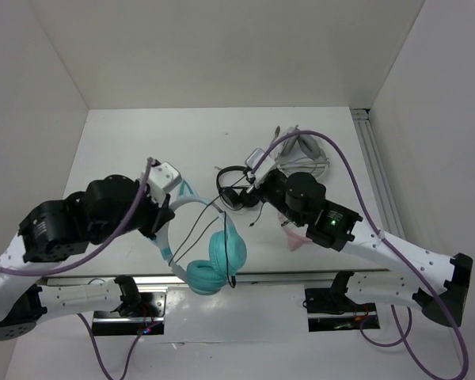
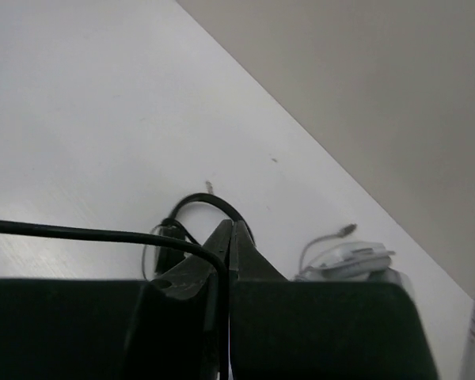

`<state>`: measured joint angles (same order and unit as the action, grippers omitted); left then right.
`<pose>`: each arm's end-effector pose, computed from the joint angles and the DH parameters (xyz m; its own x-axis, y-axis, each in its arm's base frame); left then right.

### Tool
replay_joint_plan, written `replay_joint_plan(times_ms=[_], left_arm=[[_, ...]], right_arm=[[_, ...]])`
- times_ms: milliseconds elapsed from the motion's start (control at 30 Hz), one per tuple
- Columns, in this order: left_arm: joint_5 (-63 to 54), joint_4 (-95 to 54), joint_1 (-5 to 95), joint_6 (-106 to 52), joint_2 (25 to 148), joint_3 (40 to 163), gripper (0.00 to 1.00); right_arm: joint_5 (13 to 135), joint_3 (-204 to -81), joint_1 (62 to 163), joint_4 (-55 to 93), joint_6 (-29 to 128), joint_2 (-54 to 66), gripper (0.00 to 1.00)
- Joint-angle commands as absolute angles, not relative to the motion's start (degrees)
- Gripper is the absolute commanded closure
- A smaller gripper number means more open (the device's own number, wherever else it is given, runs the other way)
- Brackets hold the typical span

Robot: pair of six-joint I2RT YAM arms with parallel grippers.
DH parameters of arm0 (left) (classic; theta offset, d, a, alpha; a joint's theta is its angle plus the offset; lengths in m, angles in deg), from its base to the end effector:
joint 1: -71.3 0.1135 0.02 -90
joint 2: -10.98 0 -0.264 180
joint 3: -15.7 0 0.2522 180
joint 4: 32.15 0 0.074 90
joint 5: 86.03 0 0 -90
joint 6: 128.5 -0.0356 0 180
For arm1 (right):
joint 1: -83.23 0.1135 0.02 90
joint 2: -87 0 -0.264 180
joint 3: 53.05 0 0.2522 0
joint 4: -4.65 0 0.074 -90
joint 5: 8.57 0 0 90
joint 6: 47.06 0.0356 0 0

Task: Wrap the headphones

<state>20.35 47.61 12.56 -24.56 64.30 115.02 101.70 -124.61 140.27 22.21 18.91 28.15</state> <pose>0.0747 -0.1037 0.4465 -0.4481 0.2928 -0.8446 0.6084 0.7921 -0.0482 0.1390 0.1917 0.3858 0.2020 -0.3906 -0.8981 -0.5661 0.7018 -0.4325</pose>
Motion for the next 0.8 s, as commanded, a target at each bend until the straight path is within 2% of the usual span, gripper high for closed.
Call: replay_joint_plan(times_ms=[0, 67, 200, 433, 600, 767], left_arm=[[21.2, 43.1, 12.4, -20.3, 62.2, 122.7, 1.0], [25.9, 43.1, 12.4, -17.5, 63.4, 125.1, 1.0], [28.3, 40.2, 12.4, -16.1, 64.3, 128.0, 1.0], [33.4, 32.9, 12.4, -10.6, 62.2, 126.3, 1.0], [36.6, 31.9, 12.4, -5.9, 62.2, 125.7, 1.0], [38.5, 31.2, 12.4, -4.7, 64.3, 126.7, 1.0]], right_arm=[[92.6, -121.4, 139.5, 13.7, 24.6, 28.2, 0.97], [86.4, -117.5, 138.9, 8.6, 26.8, 27.4, 0.97], [78.3, -113.5, 137.0, 3.1, 31.9, 23.4, 0.98], [59.5, -106.5, 132.8, -8.4, 41.3, 19.0, 0.97], [54.7, -102.6, 132.8, -20.0, 46.8, 14.8, 0.91], [54.2, -100.8, 133.9, -24.9, 49.4, 11.5, 0.89]])
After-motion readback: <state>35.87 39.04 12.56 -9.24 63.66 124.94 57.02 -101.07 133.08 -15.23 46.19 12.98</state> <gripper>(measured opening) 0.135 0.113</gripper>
